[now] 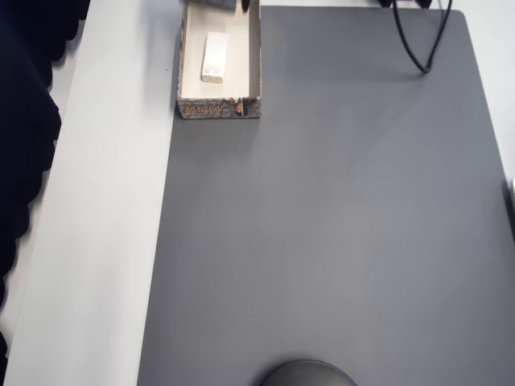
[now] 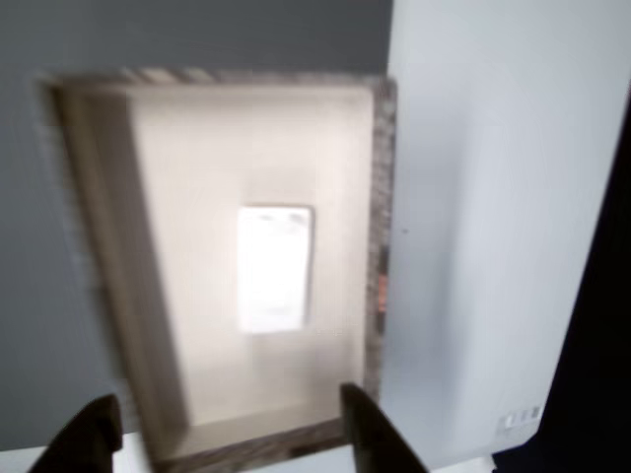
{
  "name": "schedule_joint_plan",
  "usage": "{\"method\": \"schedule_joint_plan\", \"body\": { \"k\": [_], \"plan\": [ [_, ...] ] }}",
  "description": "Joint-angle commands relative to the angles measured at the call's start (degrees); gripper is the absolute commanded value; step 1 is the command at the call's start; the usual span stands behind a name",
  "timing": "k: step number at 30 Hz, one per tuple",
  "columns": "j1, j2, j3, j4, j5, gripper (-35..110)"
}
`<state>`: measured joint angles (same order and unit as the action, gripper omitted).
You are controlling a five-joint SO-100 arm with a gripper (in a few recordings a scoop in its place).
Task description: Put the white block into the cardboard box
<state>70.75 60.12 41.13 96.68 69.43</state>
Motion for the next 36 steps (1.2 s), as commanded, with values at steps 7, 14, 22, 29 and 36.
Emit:
{"method": "schedule_joint_plan", "body": {
  "k": [7,14,22,29,36],
  "plan": [
    [-9.32,25.84,19.07,0.44,-10.28,28],
    [-17.05,38.23,33.13,0.00,-18.98,25],
    [-27.95,52.91,44.30,-0.62,-29.97,24],
    [-38.23,61.44,53.96,-0.53,-38.85,16],
    [-48.78,68.20,62.84,-0.53,-48.25,9]
  ]
}}
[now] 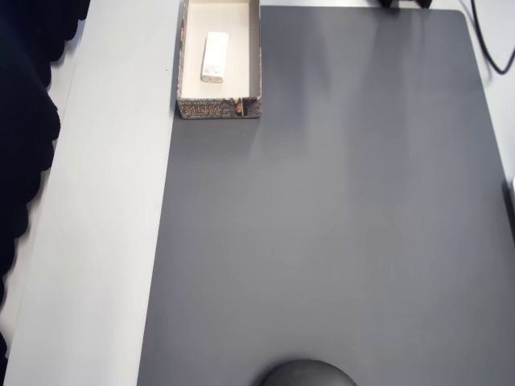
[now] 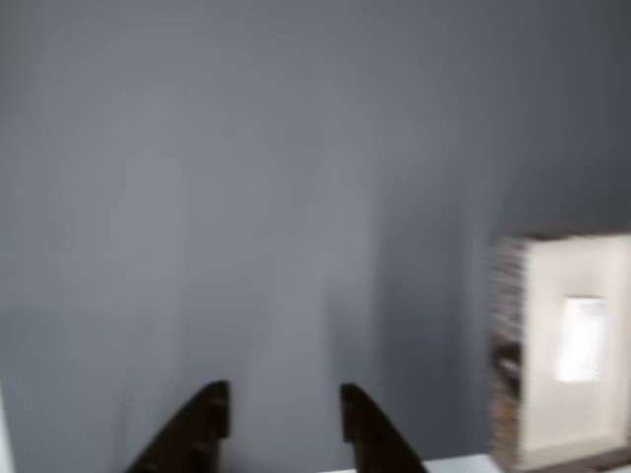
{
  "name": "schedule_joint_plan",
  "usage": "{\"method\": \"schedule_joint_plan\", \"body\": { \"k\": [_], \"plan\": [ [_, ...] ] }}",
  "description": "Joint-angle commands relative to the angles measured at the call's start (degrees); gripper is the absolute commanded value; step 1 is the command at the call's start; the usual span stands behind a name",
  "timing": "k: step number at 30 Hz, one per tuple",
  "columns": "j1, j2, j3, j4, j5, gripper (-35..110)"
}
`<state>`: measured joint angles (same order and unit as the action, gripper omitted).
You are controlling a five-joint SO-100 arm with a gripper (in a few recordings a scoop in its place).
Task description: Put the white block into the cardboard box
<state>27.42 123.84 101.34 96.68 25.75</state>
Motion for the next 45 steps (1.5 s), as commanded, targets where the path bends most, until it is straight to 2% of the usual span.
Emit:
{"method": "schedule_joint_plan", "body": {
  "k": [1,7,18,24,30,45],
  "plan": [
    [-6.94,5.01,3.34,-0.44,-6.06,7],
    [-14.41,7.38,6.24,0.00,-13.89,-2],
    [-23.47,14.33,21.18,-3.69,-24.26,-2],
    [-25.05,22.06,33.31,-13.18,-24.17,-2],
    [-24.26,31.11,41.84,-14.50,-25.40,-2],
    [-25.22,52.91,64.42,-25.22,-25.22,-2]
  ]
}}
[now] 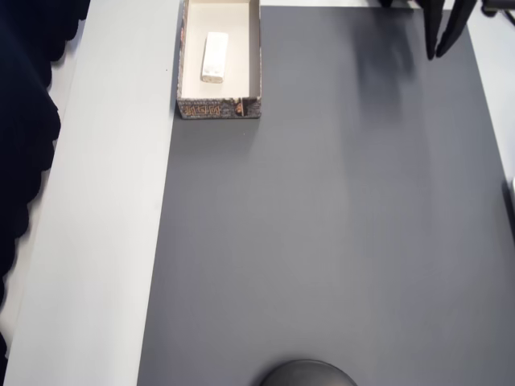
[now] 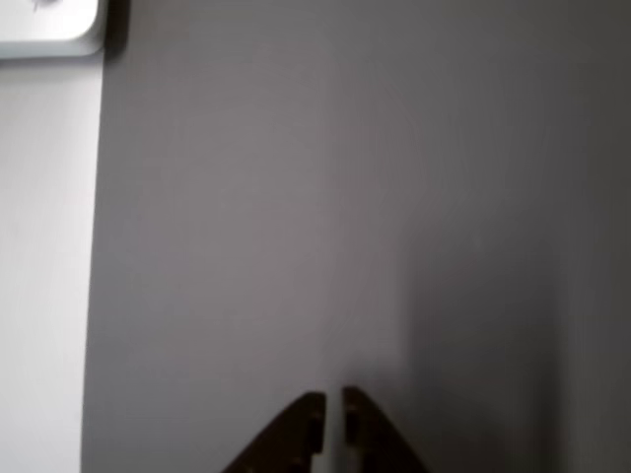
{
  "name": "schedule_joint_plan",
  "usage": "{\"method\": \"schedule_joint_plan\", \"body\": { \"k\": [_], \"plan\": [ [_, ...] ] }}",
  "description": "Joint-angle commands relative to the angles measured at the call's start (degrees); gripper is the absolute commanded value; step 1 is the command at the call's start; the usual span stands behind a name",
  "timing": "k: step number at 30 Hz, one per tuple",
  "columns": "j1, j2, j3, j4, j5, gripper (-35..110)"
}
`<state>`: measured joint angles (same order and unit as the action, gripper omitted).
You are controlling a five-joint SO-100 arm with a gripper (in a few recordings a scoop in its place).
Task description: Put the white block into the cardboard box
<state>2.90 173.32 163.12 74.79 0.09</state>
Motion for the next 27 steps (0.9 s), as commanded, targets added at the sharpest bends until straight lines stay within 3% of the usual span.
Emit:
{"method": "schedule_joint_plan", "body": {
  "k": [1,27],
  "plan": [
    [-1.14,4.13,3.60,-4.13,0.44,-2],
    [-3.08,14.77,11.95,-5.80,-1.41,-2]
  ]
}}
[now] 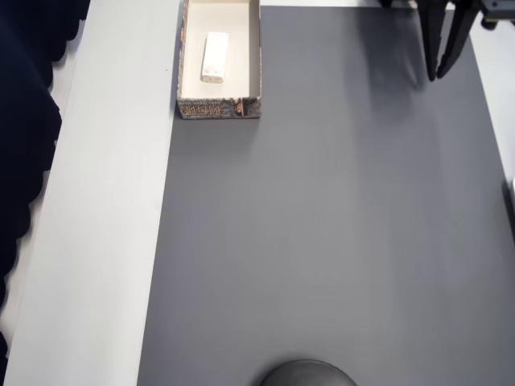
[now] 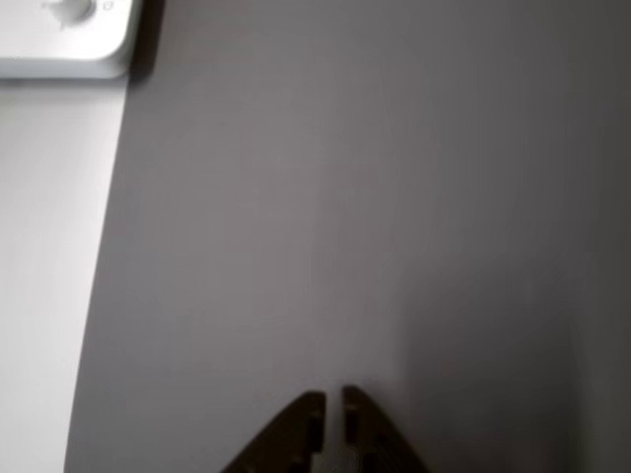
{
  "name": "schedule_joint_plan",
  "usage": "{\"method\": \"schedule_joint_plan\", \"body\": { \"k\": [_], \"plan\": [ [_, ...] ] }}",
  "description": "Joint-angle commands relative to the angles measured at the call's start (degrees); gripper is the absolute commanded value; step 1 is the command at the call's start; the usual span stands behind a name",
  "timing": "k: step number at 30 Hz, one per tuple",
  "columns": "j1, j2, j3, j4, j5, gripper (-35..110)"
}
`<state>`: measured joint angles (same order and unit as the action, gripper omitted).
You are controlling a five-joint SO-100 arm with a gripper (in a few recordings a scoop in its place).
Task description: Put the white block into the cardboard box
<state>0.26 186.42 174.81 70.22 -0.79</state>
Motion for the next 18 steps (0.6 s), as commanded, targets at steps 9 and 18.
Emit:
{"method": "schedule_joint_plan", "body": {
  "k": [9,18],
  "plan": [
    [-0.09,3.69,2.29,-1.14,0.18,-2],
    [-0.09,4.13,2.37,3.52,1.14,-2]
  ]
}}
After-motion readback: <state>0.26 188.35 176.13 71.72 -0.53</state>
